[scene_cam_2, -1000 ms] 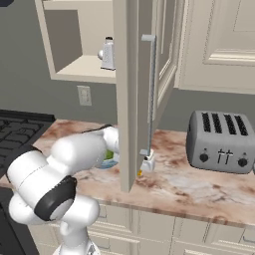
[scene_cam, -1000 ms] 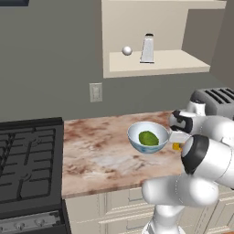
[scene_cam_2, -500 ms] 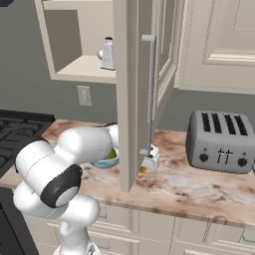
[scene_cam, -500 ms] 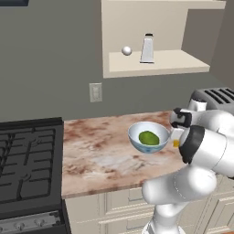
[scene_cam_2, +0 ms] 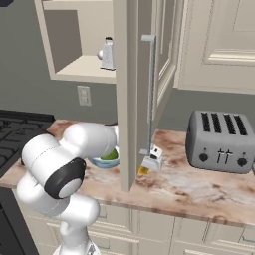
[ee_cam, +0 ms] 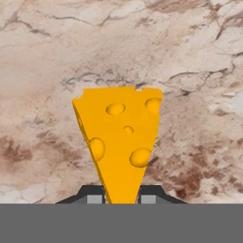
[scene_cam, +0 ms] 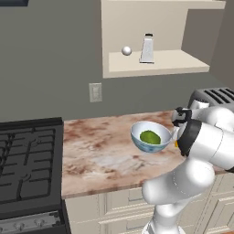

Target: Pick the cheese from the fridge and the cheese grater from the cabinet and place them next to the salad bowl.

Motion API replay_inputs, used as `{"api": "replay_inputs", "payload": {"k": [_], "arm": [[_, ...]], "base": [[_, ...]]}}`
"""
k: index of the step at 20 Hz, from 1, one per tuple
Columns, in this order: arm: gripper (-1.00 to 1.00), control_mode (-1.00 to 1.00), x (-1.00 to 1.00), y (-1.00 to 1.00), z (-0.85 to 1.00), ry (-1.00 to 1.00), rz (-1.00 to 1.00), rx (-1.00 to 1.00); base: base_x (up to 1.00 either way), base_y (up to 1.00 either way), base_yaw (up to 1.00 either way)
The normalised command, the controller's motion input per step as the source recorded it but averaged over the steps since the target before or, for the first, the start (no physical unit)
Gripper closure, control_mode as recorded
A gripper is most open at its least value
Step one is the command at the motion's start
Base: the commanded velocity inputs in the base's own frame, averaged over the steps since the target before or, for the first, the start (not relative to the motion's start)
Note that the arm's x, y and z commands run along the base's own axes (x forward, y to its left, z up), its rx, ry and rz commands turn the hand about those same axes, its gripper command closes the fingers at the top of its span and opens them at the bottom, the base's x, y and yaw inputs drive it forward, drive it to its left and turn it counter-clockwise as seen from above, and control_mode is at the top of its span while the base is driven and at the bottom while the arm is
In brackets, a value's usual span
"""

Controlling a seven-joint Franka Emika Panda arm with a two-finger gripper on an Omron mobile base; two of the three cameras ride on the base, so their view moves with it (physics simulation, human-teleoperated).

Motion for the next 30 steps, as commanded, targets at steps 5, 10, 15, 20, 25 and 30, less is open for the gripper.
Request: {"api": "replay_inputs", "payload": {"k": [5,10,15,20,25,30], "arm": [[1.00,-1.00,-0.08,0.09,-0.19,0.00,0.00,0.00],[1.00,-1.00,-0.08,0.12,-0.20,0.00,0.00,0.00],[1.00,-1.00,-0.05,0.16,-0.25,0.00,0.00,0.00],[1.00,-1.00,-0.15,0.00,-0.11,-0.02,0.00,0.00],[1.00,-1.00,-0.16,0.00,-0.10,-0.03,0.00,0.00],[1.00,-1.00,-0.08,0.14,-0.20,-0.02,0.00,0.00]], "base": [[0.00,0.00,0.00],[0.00,0.00,0.00],[0.00,0.00,0.00],[0.00,0.00,0.00],[0.00,0.00,0.00],[0.00,0.00,0.00]]}}
